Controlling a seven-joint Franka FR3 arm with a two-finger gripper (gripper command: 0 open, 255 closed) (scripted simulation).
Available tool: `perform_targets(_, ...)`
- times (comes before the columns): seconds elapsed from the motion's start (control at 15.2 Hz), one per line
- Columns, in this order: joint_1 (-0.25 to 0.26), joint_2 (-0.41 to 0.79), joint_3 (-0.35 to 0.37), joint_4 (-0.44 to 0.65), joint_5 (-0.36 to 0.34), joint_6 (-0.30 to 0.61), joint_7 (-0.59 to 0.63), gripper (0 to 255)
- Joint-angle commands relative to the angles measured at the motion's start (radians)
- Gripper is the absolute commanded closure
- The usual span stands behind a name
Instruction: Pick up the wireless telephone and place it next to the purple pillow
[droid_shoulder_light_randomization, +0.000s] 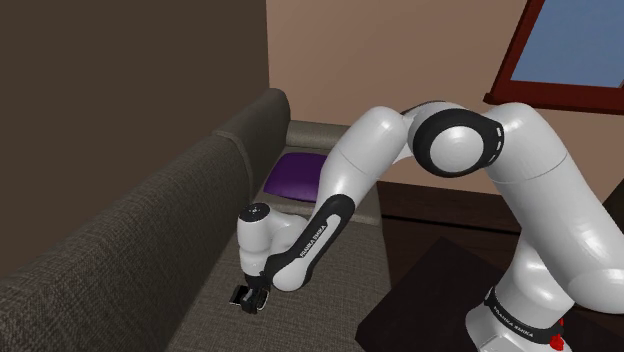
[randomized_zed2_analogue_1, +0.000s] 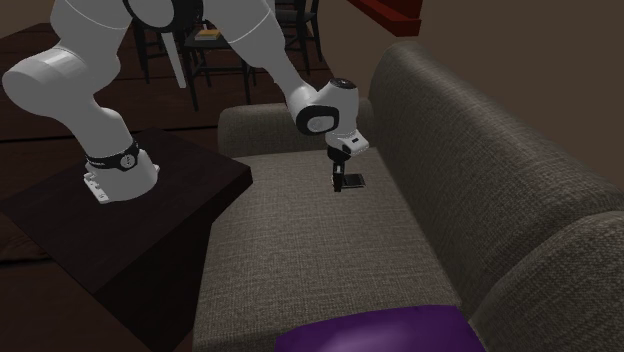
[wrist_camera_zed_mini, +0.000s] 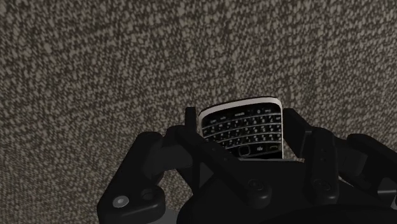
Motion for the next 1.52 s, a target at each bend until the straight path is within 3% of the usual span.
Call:
perform_targets(0.0,0.000,0.000,0.000,0.000,0.000,0.000,0.000,255)
perform_targets(0.46,0.000,0.000,0.000,0.000,0.000,0.000,0.000,255)
perform_targets(1.45,-0.035,-0.171,0.046,-0.055,0.041,-0.117,-0.026,255)
